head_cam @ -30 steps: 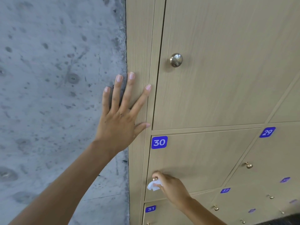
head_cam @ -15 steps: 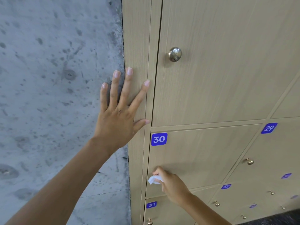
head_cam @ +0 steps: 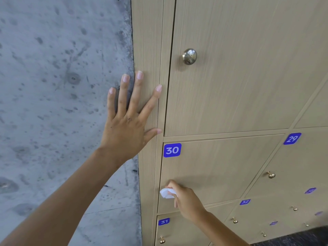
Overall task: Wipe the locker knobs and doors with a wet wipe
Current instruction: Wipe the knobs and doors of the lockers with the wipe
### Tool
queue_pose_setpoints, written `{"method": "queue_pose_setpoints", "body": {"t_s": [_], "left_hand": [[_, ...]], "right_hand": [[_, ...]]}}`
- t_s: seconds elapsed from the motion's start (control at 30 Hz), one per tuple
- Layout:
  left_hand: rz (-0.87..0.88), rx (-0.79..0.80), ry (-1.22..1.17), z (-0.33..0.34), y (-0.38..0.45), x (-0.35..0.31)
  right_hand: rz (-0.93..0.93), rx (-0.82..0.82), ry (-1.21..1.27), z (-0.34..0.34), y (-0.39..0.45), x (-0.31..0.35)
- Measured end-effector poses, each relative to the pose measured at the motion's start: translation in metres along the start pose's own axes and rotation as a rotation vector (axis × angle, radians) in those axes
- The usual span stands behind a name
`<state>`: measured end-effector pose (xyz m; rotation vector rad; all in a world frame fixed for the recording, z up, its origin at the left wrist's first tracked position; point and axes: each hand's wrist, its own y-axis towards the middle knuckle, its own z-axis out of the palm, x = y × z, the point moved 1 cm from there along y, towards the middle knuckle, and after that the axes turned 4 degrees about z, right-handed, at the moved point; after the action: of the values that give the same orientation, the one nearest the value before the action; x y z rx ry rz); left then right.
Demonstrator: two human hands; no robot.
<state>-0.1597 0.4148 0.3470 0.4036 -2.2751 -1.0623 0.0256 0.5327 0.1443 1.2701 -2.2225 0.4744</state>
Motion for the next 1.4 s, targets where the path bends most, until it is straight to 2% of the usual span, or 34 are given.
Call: {"method": "queue_pose_setpoints", "body": {"t_s": [0.33, 0.63, 0.77, 0.97, 1.1, 1.2, 1.37, 1.4], "left_hand": [[0.001, 0.006, 0.007, -0.001, 0.000, 0.000], [0.003, 0.002, 0.000, -0.001, 0.000, 0.000], [0.004, 0.001, -0.002, -0.002, 0.001, 0.000], [0.005, 0.001, -0.008, -0.002, 0.000, 0.001], [0.008, 0.004, -0.009, -0.002, 0.000, 0.000], [0.008, 0.007, -0.021, -0.002, 0.000, 0.000], [0.006, 0.011, -0.021, -0.002, 0.000, 0.000], [0.006, 0.011, -0.023, -0.002, 0.000, 0.000]], "right_hand": [[0.018, -0.042, 0.041, 0.017, 0.008, -0.009], [0.114, -0.234, 0.248, 0.034, 0.009, -0.013], [0.149, -0.331, 0.284, 0.045, 0.006, -0.013], [0.324, -0.471, 0.241, 0.055, 0.002, -0.002], [0.447, -0.373, 0.066, 0.056, 0.004, 0.004], [0.485, -0.299, 0.061, 0.060, 0.013, 0.007], [0.481, -0.070, 0.505, 0.043, 0.020, 0.020], [0.487, -0.034, 0.533, 0.038, 0.022, 0.022]]}}
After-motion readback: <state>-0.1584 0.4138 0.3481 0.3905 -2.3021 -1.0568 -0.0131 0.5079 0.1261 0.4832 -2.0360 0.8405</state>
